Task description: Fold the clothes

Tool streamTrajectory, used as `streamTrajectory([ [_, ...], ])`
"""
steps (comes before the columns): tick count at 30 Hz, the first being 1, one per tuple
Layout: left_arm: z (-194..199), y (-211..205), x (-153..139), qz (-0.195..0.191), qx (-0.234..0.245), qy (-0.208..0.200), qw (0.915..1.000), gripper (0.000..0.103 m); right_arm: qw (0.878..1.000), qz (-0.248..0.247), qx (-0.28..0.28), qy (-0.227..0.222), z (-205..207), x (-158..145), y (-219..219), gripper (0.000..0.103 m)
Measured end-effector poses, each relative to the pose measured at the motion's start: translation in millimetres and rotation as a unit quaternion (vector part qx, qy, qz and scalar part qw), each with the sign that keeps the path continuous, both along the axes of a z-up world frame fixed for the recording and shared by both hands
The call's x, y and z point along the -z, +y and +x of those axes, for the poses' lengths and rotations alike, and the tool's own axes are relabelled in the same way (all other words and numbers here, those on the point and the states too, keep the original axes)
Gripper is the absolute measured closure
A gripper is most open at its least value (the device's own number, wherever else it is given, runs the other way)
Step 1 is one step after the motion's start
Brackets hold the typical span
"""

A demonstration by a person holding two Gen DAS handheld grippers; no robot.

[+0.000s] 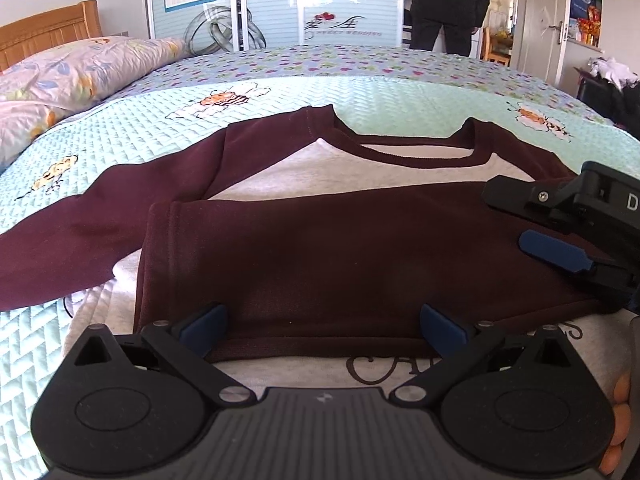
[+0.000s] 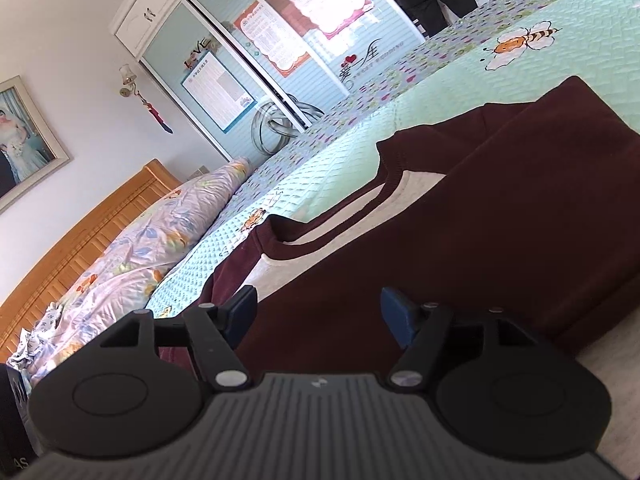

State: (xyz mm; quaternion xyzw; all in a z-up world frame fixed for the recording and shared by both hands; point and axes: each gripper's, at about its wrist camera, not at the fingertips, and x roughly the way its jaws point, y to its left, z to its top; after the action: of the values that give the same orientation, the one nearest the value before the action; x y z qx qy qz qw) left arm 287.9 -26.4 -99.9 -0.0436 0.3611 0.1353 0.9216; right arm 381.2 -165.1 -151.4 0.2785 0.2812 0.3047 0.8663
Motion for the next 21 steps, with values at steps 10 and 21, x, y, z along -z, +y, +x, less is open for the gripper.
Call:
streamTrajectory([
  [10,0,-2,-2,0.011,0.001,0.006,0.9999,0.0,1.0,0.003,-0.004,-0.001,2,1,0,0.03],
  [21,-2,-3,-12,0.024,-0.002,0.025,0.9994,0.0,1.0,0.005,-0.005,-0.003,3,2,1,0.029],
])
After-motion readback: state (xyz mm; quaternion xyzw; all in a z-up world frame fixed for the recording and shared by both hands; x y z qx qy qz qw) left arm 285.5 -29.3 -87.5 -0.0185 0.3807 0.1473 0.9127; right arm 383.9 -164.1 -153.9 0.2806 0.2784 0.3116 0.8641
